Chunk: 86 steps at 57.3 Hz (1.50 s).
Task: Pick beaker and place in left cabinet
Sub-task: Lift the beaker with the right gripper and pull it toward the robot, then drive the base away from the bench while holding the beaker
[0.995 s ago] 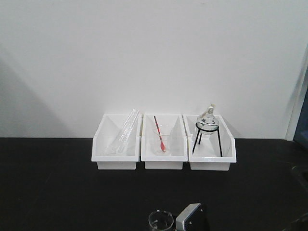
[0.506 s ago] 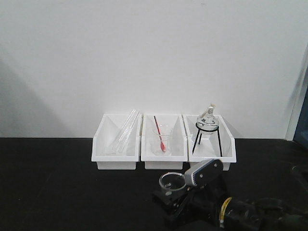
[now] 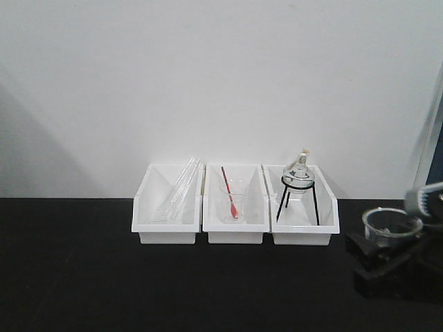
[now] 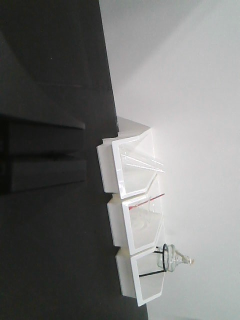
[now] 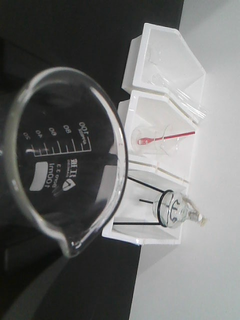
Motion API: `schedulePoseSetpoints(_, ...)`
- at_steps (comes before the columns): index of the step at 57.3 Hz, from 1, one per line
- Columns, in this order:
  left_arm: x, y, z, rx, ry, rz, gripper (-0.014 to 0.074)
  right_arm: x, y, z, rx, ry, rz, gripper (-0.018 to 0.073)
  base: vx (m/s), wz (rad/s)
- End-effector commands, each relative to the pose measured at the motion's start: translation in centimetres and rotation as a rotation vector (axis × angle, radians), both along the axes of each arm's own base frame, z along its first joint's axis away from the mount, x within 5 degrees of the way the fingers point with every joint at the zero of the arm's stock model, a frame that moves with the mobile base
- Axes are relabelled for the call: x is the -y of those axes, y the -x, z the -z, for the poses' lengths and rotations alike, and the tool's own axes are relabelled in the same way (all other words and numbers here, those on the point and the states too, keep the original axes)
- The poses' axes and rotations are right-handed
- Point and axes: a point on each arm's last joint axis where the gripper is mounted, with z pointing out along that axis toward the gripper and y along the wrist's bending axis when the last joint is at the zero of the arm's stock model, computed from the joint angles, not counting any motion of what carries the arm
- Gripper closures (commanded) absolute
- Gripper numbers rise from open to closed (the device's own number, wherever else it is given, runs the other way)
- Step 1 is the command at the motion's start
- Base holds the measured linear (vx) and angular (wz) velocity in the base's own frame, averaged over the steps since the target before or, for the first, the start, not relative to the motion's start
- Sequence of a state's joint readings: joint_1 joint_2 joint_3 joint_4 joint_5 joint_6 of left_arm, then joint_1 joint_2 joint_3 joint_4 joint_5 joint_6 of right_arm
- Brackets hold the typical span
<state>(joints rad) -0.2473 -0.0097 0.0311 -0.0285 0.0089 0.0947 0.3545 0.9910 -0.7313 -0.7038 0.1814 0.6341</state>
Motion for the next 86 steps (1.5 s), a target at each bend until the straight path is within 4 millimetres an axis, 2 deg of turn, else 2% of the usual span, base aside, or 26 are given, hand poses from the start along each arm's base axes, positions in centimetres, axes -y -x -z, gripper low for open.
schedulePoseSetpoints(1, 0.0, 0.1, -0.3, 0.080, 0.033, 0.004, 0.0596, 0.8, 2.7, -1.1, 0.105, -0.018, -0.027, 0.0565, 0.00, 0.00)
schedulePoseSetpoints(6, 0.0, 0.1, -0.3, 0.080, 0.033, 0.004, 0.0596, 1.6, 4.9, -0.5, 0.136, -0.028, -0.027, 0.0565, 0.00, 0.00)
schedulePoseSetpoints(15, 0.0, 0.1, -0.3, 0.080, 0.033, 0.004, 0.0596, 2.7, 7.8, -0.8, 0.231, -0.028, -0.027, 0.0565, 0.00, 0.00)
schedulePoseSetpoints(29, 0.0, 0.1, -0.3, 0.080, 0.033, 0.004, 0.0596, 3.5, 10.0, -1.4, 0.315, -0.058, -0.024, 0.0565, 0.00, 0.00)
schedulePoseSetpoints(66, 0.0, 0.1, -0.3, 0.080, 0.033, 0.004, 0.0596, 3.7, 10.3, -1.6, 0.328, -0.063, -0.024, 0.0565, -0.01, 0.03)
schedulePoseSetpoints(86, 0.0, 0.1, -0.3, 0.080, 0.033, 0.004, 0.0596, 3.7, 10.3, -1.6, 0.328, -0.063, -0.024, 0.0565, -0.08, 0.33)
